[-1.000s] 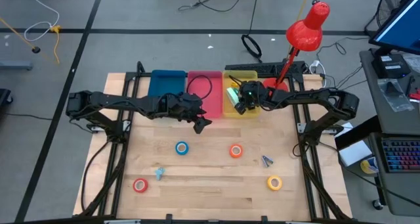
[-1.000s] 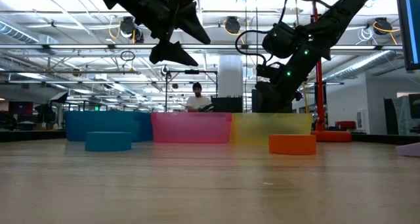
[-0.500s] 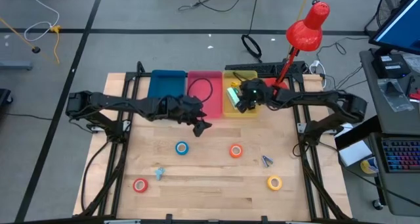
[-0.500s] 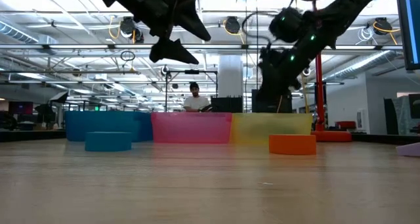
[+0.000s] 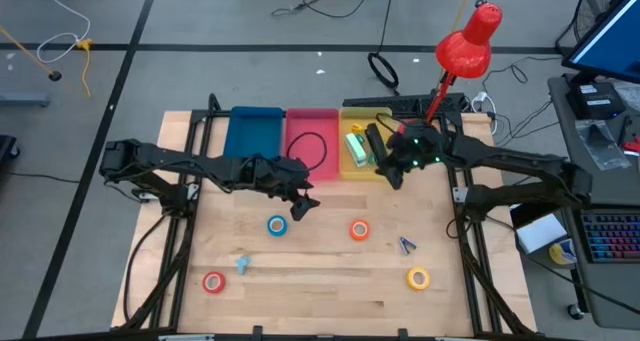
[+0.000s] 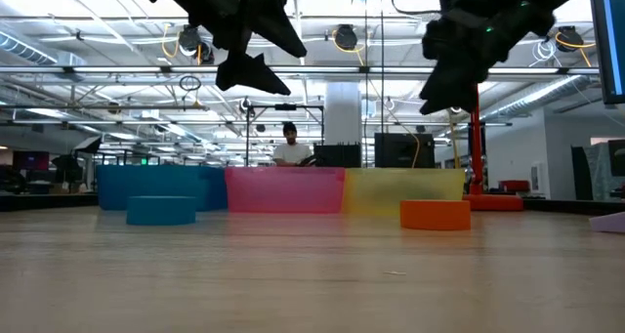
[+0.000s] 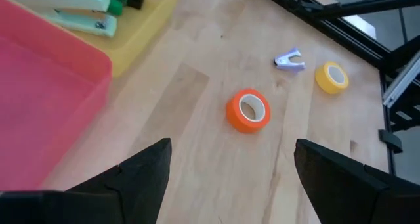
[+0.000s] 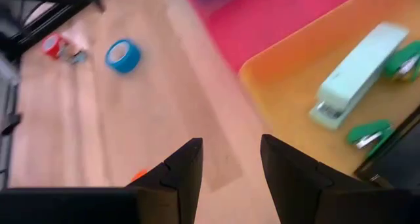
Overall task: Pick and place Stapler, Stapler remover, tape
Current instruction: Put the red tape into the pink bin
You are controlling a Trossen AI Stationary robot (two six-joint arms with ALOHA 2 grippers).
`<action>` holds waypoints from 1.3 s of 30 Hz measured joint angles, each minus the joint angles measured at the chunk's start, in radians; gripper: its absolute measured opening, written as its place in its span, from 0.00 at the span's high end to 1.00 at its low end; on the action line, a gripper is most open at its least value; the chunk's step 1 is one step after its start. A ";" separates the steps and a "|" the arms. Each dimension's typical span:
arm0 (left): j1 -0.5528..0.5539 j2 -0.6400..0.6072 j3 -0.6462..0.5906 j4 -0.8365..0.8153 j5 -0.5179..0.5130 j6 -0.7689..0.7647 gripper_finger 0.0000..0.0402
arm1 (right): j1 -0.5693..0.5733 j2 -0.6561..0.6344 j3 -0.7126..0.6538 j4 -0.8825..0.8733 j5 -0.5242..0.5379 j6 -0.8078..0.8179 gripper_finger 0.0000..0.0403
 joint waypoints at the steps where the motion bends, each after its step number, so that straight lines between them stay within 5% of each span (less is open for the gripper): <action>1: -0.005 0.000 0.000 -0.002 0.000 -0.002 0.20 | 0.013 -0.020 -0.013 -0.004 -0.001 0.008 0.64; 15: -0.089 0.000 0.000 -0.001 -0.113 -0.084 0.22 | 0.095 -0.391 -0.302 0.075 0.081 0.218 0.64; 31: -0.155 -0.107 -0.036 -0.039 -0.194 -0.156 0.21 | 0.094 -0.701 -0.430 0.122 0.111 0.238 0.64; 36: -0.215 -0.189 -0.146 -0.057 -0.183 -0.275 0.22 | 0.094 -0.754 -0.446 0.120 0.110 0.242 0.64; 39: -0.277 -0.237 -0.197 -0.064 -0.092 -0.384 0.23 | 0.094 -0.775 -0.448 0.117 0.109 0.239 0.64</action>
